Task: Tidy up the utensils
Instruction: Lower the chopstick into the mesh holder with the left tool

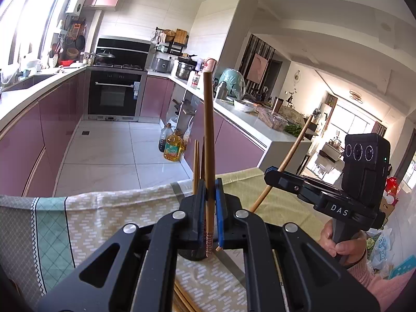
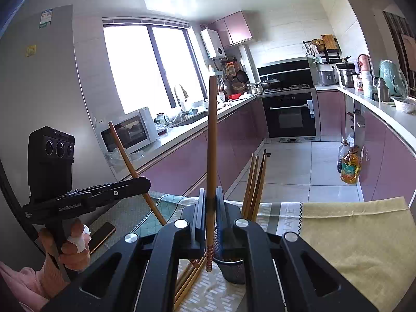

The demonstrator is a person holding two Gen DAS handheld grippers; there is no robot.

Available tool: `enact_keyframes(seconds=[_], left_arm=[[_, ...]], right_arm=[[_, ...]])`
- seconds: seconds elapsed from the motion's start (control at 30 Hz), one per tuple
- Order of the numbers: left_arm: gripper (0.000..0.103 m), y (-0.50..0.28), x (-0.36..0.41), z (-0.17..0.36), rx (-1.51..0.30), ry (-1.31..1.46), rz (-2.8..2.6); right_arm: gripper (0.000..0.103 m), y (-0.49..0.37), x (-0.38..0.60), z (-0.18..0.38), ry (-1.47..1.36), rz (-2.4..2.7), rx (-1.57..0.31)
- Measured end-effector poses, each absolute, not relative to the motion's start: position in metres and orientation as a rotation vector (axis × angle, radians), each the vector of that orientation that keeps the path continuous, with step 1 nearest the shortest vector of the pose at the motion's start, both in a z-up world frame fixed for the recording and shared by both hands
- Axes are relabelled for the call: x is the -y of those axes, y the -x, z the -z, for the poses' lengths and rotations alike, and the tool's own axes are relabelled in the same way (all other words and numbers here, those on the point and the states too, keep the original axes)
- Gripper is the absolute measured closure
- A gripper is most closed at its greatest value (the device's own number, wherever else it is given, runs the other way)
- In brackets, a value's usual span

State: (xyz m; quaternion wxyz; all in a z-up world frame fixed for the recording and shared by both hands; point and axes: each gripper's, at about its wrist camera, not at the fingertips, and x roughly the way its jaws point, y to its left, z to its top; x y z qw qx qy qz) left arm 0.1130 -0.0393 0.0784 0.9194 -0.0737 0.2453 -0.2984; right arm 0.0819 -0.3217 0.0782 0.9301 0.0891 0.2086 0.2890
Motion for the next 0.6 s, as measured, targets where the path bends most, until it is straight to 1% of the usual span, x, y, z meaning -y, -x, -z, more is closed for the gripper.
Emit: enact_keyframes(seconds=[0.27,0.6], left_arm=[[0.095,-0.123,0.052,-0.09,-0.479,0.135,0.605],[0.095,-0.135,0.062,-0.093,-0.47,0.132,0.593]], right_arm=[[0.097,-0.095,0.325,-0.088,-0.18,-0.57,-0.401],[0.097,-0.107,0.324,-0.082,-0.176,-0.547,-0.411]])
